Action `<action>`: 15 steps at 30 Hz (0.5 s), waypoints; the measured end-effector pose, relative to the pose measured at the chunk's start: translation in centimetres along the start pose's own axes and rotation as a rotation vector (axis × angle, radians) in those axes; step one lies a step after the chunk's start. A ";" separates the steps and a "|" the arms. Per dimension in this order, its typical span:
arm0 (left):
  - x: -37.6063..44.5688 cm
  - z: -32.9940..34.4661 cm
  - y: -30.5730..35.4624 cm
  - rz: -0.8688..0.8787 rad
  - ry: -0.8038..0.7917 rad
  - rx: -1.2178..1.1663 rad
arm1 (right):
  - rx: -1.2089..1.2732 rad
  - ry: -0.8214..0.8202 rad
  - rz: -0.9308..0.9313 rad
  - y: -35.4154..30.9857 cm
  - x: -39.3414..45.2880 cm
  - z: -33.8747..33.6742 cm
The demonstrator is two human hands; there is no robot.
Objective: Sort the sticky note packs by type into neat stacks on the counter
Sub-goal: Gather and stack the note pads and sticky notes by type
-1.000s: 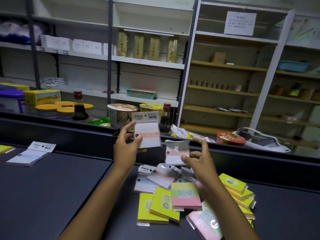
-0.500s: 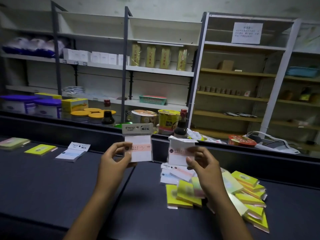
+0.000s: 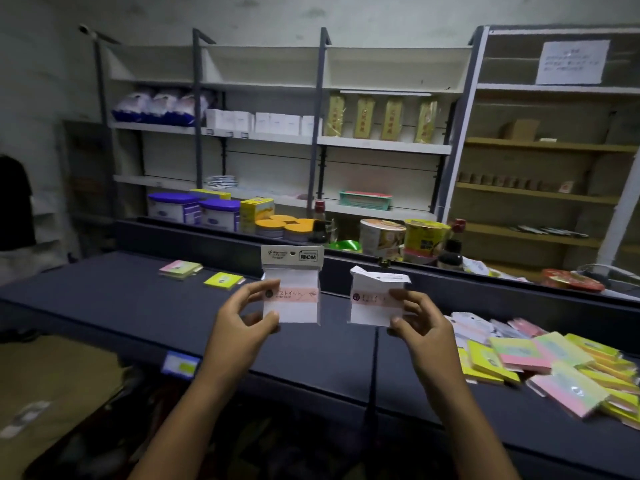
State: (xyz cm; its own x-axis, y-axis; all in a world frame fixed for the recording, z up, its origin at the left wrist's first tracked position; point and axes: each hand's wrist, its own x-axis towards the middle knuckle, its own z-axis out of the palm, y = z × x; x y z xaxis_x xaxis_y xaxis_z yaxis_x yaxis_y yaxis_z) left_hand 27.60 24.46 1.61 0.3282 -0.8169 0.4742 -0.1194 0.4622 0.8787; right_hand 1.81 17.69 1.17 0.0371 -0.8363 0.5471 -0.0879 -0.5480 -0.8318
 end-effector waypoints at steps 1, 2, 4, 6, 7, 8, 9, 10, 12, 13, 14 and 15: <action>-0.3 -1.5 0.2 -0.001 -0.001 0.007 | 0.007 0.000 -0.001 -0.4 -0.4 1.1; -0.5 -2.9 0.4 -0.001 -0.002 0.017 | 0.016 -0.002 -0.001 -0.7 -0.8 2.3; -0.7 -5.7 0.7 0.001 0.000 0.057 | 0.025 -0.011 -0.006 -1.3 -1.2 4.5; -0.7 -8.2 1.0 0.005 0.016 0.111 | 0.026 -0.033 -0.011 -1.9 -1.5 6.6; -0.6 -9.3 1.0 0.006 0.029 0.128 | 0.029 -0.046 -0.010 -2.2 -1.5 7.6; -0.5 -10.3 1.1 0.006 0.042 0.136 | 0.032 -0.057 -0.009 -2.4 -1.5 8.5; -0.4 -11.2 1.0 0.005 0.052 0.140 | 0.035 -0.066 -0.006 -2.5 -1.4 9.4; -0.3 -12.0 0.9 0.004 0.062 0.146 | 0.038 -0.075 -0.002 -2.6 -1.3 10.3; 0.2 -13.2 0.6 0.004 0.076 0.159 | 0.048 -0.092 0.004 -2.7 -0.8 11.7; 0.5 -13.8 0.3 0.003 0.084 0.164 | 0.053 -0.102 0.004 -2.7 -0.5 12.4; 1.0 -14.3 0.0 0.001 0.093 0.166 | 0.058 -0.110 0.001 -2.6 -0.1 13.0; 1.5 -14.8 -0.3 -0.002 0.103 0.165 | 0.066 -0.115 -0.002 -2.4 0.4 13.6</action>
State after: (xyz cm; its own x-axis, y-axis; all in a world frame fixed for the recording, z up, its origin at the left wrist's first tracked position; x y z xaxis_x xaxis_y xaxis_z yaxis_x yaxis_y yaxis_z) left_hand 41.95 28.22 1.25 0.4218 -0.7740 0.4722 -0.2679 0.3912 0.8805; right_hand 15.54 18.46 2.08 0.1514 -0.8297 0.5373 -0.0226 -0.5464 -0.8372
